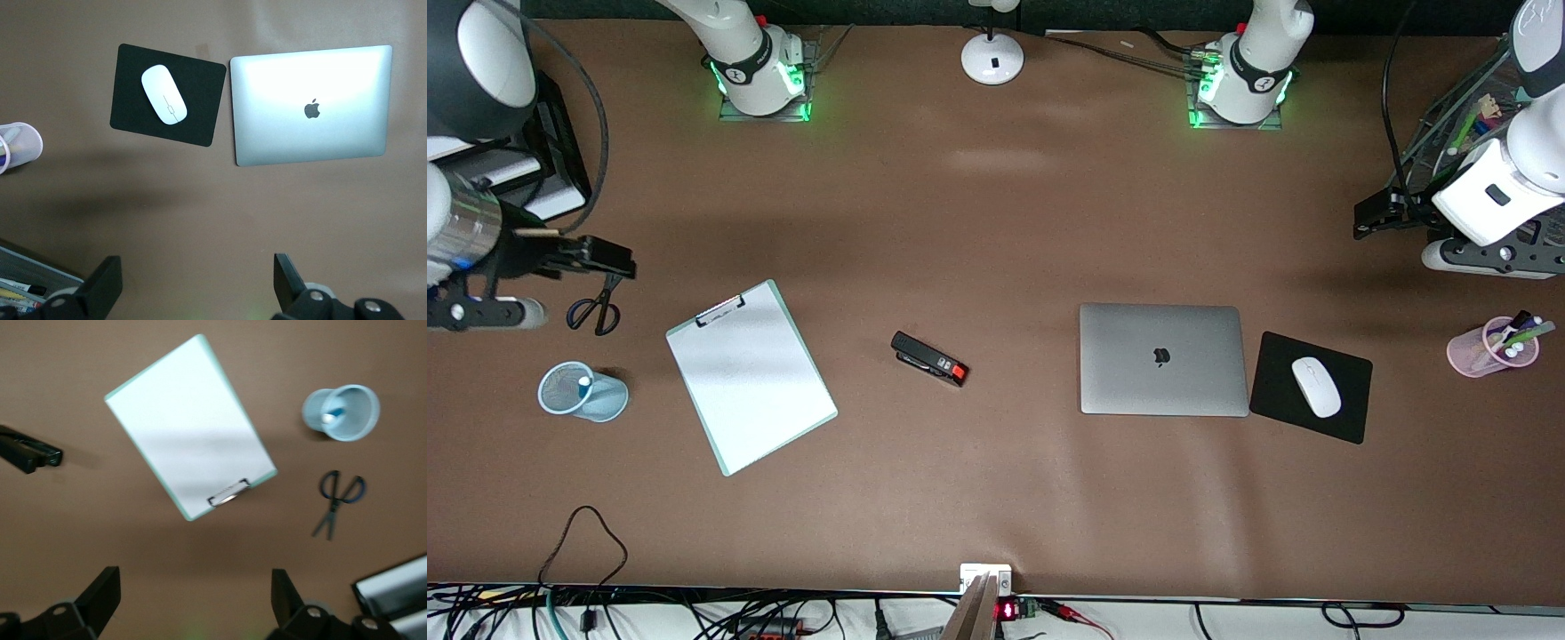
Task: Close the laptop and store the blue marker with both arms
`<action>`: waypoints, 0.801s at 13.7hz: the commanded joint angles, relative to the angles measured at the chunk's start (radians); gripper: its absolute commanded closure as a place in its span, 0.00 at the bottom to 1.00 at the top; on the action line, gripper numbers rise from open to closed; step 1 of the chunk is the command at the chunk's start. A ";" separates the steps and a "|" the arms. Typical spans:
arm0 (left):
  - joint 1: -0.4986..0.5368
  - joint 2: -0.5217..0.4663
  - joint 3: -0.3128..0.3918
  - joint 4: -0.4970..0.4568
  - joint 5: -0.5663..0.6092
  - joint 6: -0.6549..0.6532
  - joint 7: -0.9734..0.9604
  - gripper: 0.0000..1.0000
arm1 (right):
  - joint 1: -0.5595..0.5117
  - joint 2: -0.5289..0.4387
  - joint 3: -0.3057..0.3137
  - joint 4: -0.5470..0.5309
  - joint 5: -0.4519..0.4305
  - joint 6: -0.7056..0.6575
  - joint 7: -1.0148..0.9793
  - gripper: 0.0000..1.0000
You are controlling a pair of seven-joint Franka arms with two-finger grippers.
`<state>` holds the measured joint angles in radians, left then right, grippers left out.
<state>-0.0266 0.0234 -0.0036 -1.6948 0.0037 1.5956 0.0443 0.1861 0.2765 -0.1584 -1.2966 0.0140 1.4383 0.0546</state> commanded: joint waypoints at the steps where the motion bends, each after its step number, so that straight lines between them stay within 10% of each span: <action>1: -0.007 0.021 0.008 0.041 -0.014 -0.029 -0.003 0.00 | -0.114 -0.078 0.023 -0.040 -0.020 0.013 0.017 0.00; 11: -0.004 0.021 0.008 0.041 -0.014 -0.032 -0.003 0.00 | -0.143 -0.252 0.037 -0.245 -0.013 0.108 -0.081 0.00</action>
<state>-0.0267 0.0237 -0.0028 -1.6946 0.0037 1.5912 0.0443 0.0501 0.1061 -0.1348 -1.4409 0.0014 1.5168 -0.0155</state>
